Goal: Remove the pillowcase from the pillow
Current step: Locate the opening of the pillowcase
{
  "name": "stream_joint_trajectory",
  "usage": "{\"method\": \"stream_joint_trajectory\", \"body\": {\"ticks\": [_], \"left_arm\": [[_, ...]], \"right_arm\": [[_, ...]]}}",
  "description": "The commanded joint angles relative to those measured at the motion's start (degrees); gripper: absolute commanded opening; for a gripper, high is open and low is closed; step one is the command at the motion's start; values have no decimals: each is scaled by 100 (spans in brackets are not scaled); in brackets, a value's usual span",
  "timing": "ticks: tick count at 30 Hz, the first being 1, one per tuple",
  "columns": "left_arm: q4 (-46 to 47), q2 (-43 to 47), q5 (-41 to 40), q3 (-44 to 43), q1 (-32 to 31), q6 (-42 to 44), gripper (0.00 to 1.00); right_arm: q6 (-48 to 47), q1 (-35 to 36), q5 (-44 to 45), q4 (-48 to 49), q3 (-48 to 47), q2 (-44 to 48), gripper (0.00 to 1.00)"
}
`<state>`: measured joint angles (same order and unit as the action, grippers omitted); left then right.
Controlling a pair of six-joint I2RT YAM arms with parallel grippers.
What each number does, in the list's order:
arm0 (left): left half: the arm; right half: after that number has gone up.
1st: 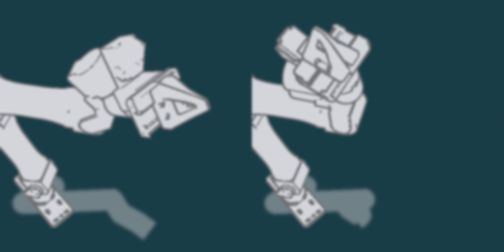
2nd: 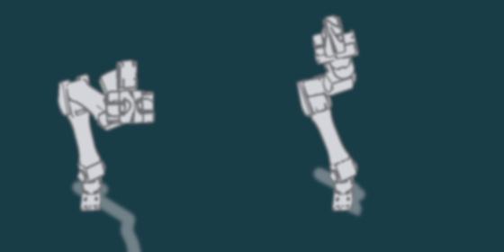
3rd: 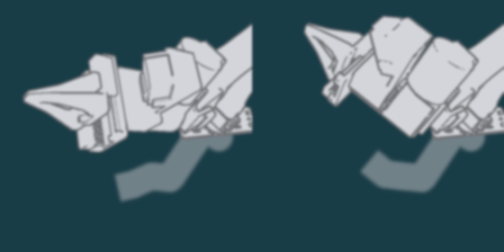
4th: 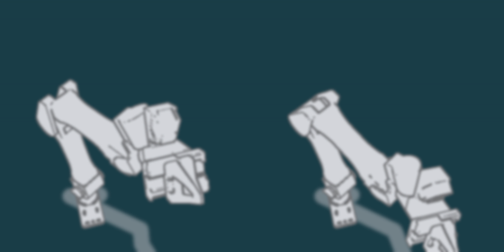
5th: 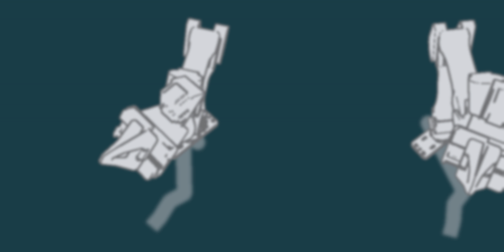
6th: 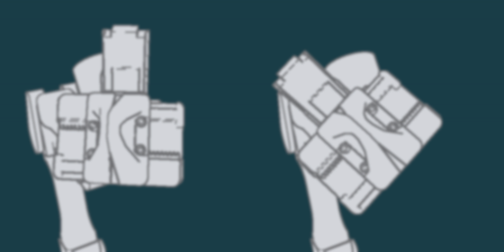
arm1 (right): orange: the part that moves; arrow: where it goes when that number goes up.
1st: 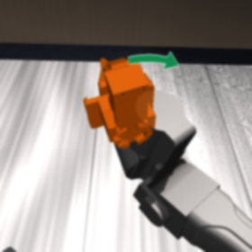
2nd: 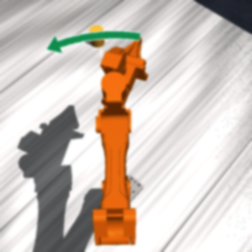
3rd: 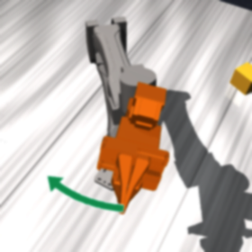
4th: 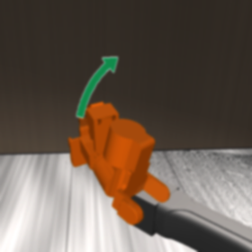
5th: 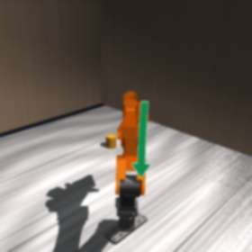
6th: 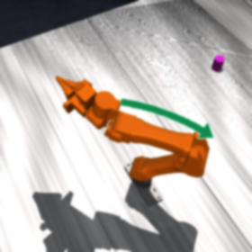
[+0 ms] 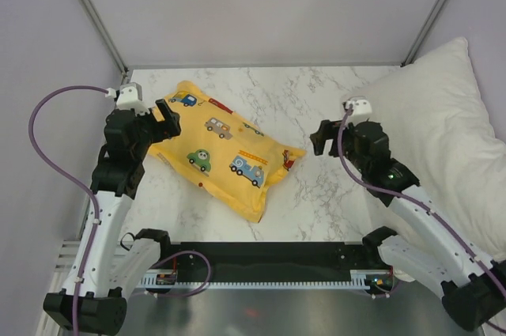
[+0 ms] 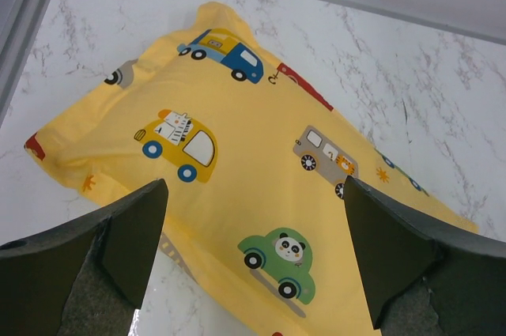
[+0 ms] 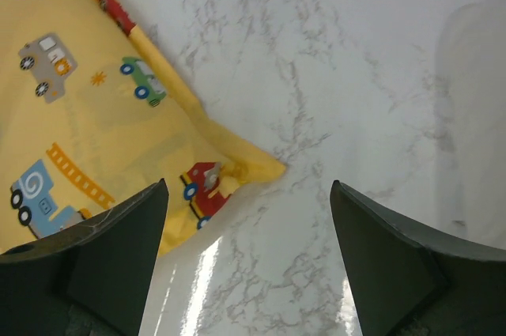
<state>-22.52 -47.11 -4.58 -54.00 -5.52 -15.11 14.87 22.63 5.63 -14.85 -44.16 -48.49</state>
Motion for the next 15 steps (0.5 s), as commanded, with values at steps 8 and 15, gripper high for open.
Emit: {"method": "stream_joint_trajectory", "body": {"ticks": [8,15], "left_arm": [[-226,-9,-430,-252,33,184,100],[-244,-26,-430,-260,33,202,100]], "right_arm": [[1447,2675,879,1441,382,-1610,94],[1949,3704,1019,2029,496,-2340,95]]}}
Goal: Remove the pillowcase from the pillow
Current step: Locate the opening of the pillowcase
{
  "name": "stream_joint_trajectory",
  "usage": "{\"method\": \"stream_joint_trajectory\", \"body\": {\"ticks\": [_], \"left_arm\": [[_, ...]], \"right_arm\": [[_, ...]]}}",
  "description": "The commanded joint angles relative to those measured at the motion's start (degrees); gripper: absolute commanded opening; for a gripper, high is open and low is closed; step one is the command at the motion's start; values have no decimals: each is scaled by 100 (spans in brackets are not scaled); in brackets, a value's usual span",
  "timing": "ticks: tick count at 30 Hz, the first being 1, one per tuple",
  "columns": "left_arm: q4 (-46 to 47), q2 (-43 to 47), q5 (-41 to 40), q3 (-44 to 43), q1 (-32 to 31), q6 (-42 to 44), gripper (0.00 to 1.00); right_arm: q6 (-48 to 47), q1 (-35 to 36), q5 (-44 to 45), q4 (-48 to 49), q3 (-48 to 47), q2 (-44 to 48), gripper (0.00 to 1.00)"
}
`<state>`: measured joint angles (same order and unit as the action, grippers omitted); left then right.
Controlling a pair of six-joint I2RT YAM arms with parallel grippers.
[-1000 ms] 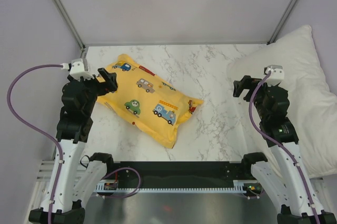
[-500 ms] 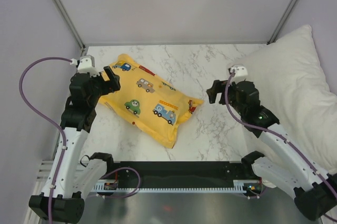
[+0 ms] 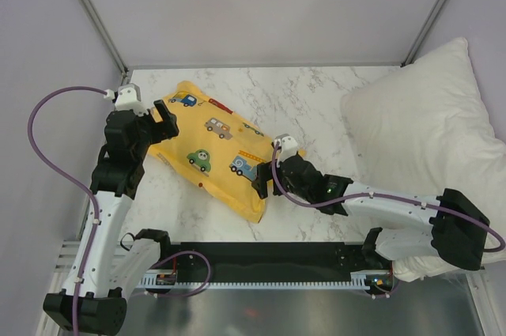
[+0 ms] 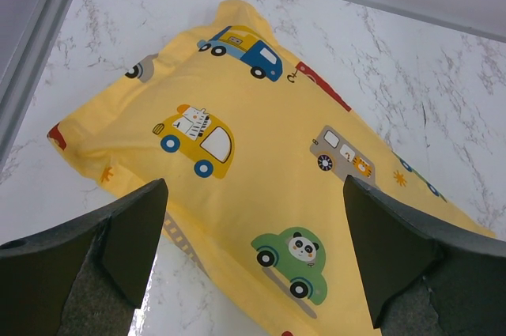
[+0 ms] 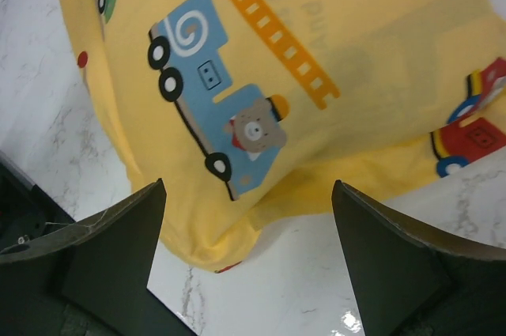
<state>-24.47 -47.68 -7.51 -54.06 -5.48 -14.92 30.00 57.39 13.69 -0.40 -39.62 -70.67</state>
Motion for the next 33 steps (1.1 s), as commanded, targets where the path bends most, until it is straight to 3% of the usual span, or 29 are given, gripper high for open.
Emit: {"method": "stream_joint_trajectory", "body": {"ticks": [1,13,15,16,17,18,25,33], "left_arm": [[-58,31,-128,-254,29,182,100],[-58,22,-58,-263,29,182,100],[-67,13,-58,-263,29,191,100],[-67,22,-58,-254,29,191,100],[-67,13,-58,-254,29,191,100],[-58,5,-58,-254,29,200,100],[-154,-101,-434,-254,38,174,100],[-278,-364,-498,-254,29,-46,99]], "right_arm": [[463,281,169,716,59,-174,95],[753,423,-288,1657,174,-1307,91],[753,431,-297,1710,86,-1457,73],[762,440,-288,1702,59,-1562,58],[831,440,-227,1649,-19,-1598,16],[902,440,-44,1579,-46,-1607,2],[832,213,1327,377,-178,-845,0],[385,-1475,1390,-267,86,422,0]]}}
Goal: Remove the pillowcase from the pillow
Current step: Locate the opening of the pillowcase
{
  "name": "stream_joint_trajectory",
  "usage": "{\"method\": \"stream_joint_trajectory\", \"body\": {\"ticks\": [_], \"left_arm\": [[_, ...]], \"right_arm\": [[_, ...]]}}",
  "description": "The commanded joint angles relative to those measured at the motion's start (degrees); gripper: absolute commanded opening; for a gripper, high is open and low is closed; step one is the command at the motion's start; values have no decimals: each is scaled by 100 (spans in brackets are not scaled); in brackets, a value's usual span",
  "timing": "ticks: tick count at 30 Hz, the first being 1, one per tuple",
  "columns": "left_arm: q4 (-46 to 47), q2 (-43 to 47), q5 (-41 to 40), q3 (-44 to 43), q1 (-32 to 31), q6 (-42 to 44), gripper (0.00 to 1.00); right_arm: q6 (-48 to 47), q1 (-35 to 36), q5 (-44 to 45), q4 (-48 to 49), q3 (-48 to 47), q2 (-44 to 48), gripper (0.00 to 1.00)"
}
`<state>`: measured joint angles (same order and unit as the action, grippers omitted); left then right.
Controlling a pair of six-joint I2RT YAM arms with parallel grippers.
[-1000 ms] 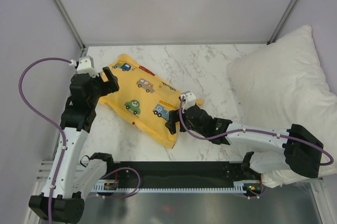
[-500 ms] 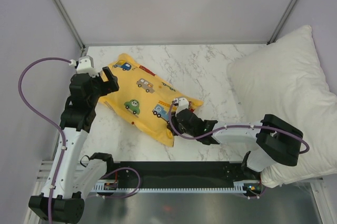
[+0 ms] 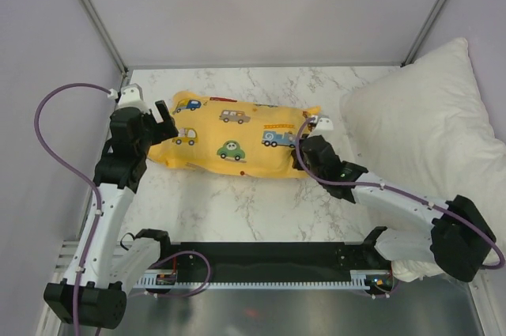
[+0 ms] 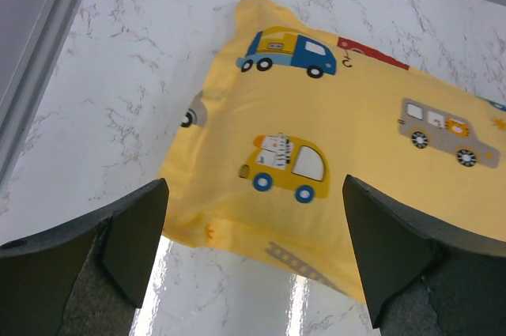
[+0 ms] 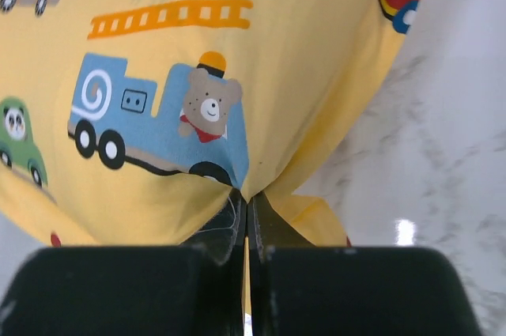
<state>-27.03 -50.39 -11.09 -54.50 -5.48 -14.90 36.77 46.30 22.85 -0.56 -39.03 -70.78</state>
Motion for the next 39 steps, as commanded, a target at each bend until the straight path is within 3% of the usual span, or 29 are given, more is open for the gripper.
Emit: {"method": "stream_joint_trajectory", "body": {"ticks": [1,9,13,16,19,20,23,26,33,38,39], "left_arm": [[-22,-128,-130,-201,38,-75,98],[-250,-252,-394,237,3,-742,98],[-198,-330,-402,659,-364,-1313,97],[-101,-488,-928,941,-952,-1595,97],[-110,-656,-947,1143,-1087,-1780,94],[-127,-700,-974,1248,-1113,-1850,93],[-136,-526,-1316,1389,-1254,-2008,93],[-136,-402,-1641,1512,-1263,-2157,93],[249,-797,-1441,1714,-1263,-2149,92],[654,-779,-1316,1794,-1263,-2000,75],[698,-788,-1317,1794,-1263,-1965,68]], "right_arm": [[-389,-481,509,-269,9,469,0],[-531,-1238,510,-270,-61,390,0],[-505,-1326,309,-191,-9,407,1],[-566,-1352,185,-208,-17,486,16],[-715,-1396,88,-366,-148,636,49],[-759,-1405,10,-444,-201,671,67],[-961,-1405,-402,-656,-299,873,84],[-1032,-1396,-746,-832,-220,1075,87],[-734,-1361,-1001,-1069,333,1321,88],[-505,-1247,-1256,-973,773,1383,88],[-470,-1238,-1292,-903,817,1374,88]]}}
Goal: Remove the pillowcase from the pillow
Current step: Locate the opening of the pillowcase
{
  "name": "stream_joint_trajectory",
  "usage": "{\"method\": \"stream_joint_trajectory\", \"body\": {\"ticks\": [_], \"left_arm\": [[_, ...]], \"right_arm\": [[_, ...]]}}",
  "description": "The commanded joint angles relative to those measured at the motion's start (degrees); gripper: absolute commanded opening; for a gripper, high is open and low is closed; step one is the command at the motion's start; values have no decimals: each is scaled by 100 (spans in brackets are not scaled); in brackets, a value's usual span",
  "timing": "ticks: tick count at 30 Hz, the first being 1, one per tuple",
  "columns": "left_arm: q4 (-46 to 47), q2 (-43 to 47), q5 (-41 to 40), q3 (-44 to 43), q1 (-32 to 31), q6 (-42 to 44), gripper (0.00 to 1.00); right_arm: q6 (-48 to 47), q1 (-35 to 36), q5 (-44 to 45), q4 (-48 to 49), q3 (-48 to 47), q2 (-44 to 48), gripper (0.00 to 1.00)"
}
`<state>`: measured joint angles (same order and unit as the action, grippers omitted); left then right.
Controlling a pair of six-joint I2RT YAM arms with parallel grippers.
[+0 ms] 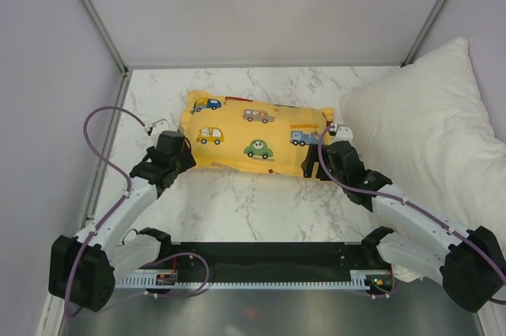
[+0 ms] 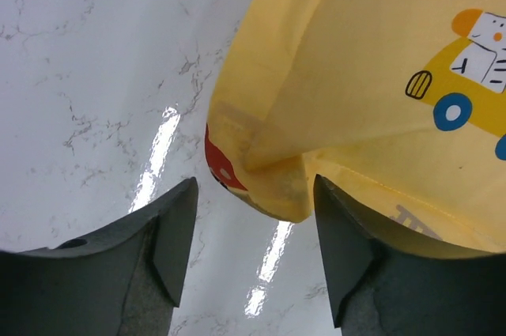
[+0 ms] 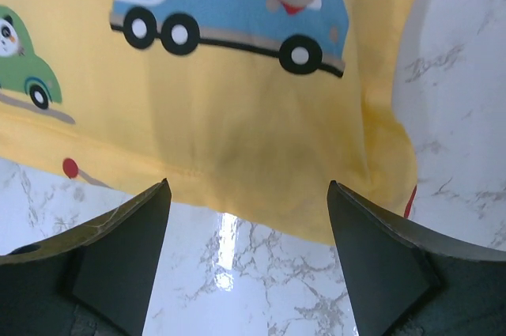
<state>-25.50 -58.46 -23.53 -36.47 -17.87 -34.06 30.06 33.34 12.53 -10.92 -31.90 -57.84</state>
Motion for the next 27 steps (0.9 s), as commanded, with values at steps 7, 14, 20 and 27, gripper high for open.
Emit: {"method": "stream_joint_trajectory", "body": {"ticks": [7,14,20,27], "left_arm": [[862,-166,165,0,-24,216,29],[888,-114,410,8,-24,277,2],[889,290,753,-62,-24,304,2],[730,634,973,-299,-24,357,2]], "right_arm": [[316,94,-129,248,412,-43,91],[316,102,65,652,553,-561,91],[114,102,196,1425,650,-992,76],[-343,111,636,1786,764,-553,34]]}}
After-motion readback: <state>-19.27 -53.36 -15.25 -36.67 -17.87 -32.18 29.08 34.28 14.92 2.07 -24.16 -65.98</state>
